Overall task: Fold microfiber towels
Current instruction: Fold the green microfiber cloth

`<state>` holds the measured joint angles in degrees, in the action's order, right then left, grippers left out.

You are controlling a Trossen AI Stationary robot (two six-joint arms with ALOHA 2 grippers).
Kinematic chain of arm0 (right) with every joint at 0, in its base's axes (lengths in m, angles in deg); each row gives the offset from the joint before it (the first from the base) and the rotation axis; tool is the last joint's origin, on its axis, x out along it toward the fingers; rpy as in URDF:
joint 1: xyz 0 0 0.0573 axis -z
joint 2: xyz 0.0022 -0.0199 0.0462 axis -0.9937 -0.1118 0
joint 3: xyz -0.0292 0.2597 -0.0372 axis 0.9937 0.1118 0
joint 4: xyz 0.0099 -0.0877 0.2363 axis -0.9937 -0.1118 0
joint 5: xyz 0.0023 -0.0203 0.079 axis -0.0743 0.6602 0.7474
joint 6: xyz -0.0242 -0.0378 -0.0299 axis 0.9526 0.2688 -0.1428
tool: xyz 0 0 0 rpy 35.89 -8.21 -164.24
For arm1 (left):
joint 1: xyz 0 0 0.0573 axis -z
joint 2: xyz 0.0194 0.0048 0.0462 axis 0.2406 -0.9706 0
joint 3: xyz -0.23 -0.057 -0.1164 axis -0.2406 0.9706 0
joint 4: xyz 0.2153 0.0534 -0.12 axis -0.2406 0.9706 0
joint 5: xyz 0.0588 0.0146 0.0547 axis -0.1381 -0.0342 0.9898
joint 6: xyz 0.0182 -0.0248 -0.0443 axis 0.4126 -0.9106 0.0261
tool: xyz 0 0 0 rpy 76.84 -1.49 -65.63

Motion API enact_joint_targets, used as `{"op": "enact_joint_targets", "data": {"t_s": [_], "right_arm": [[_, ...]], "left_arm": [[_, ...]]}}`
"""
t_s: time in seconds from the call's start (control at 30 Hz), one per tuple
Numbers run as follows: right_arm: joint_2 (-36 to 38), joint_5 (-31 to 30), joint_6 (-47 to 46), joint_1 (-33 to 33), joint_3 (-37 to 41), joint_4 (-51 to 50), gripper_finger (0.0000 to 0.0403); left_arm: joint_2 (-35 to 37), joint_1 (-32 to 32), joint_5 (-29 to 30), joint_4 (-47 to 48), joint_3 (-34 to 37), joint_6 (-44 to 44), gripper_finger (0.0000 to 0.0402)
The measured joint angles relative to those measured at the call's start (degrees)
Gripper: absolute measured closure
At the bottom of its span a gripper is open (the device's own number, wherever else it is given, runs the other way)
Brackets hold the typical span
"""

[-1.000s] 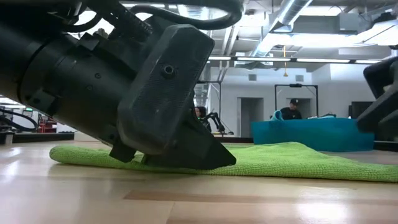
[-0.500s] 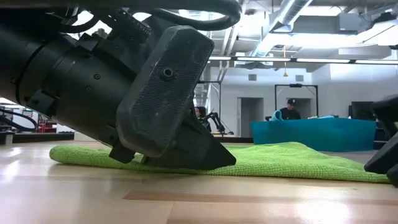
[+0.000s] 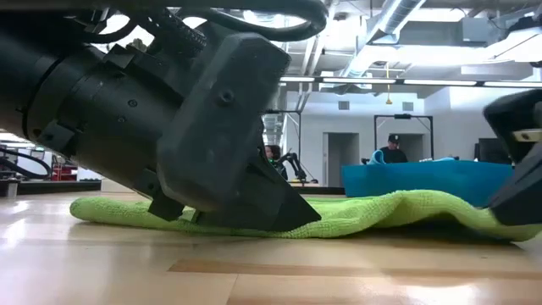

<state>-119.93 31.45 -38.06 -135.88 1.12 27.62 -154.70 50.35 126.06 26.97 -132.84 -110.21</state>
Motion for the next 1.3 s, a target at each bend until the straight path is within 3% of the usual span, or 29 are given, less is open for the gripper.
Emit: {"op": "enact_joint_targets", "data": {"t_s": [0.27, 0.47, 0.67, 0.93, 1.07, 1.3], "right_arm": [[0.0, 0.4, 1.1, 1.0, -1.2, -1.5, 0.0385], [0.0, 0.2, 1.0, 1.1, -1.2, -1.1, 0.0393], [0.0, 0.0, 0.5, 1.1, -1.2, -1.1, 0.0383], [0.1, 0.2, 0.0, 1.1, -1.2, -0.8, 0.0385], [0.1, 1.1, -0.4, 1.1, -1.2, -0.7, 0.0384], [0.1, 1.3, 1.7, 0.6, -3.2, -1.3, 0.039]], "left_arm": [[5.9, 1.8, -2.3, 0.9, 0.1, 4.2, 0.0395], [4.6, 2.2, 1.6, 0.0, 0.1, 0.1, 0.0395], [3.6, 1.2, 0.7, -1.6, -0.8, -0.3, 0.0395], [-2.4, 0.1, -3.4, 3.3, -11.2, 6.0, 0.0395], [-4.9, -0.2, -2.4, 10.8, -15.9, 3.9, 0.0395], [-6.3, 0.3, -1.5, 13.4, -17.7, 0.2, 0.0395]]}}
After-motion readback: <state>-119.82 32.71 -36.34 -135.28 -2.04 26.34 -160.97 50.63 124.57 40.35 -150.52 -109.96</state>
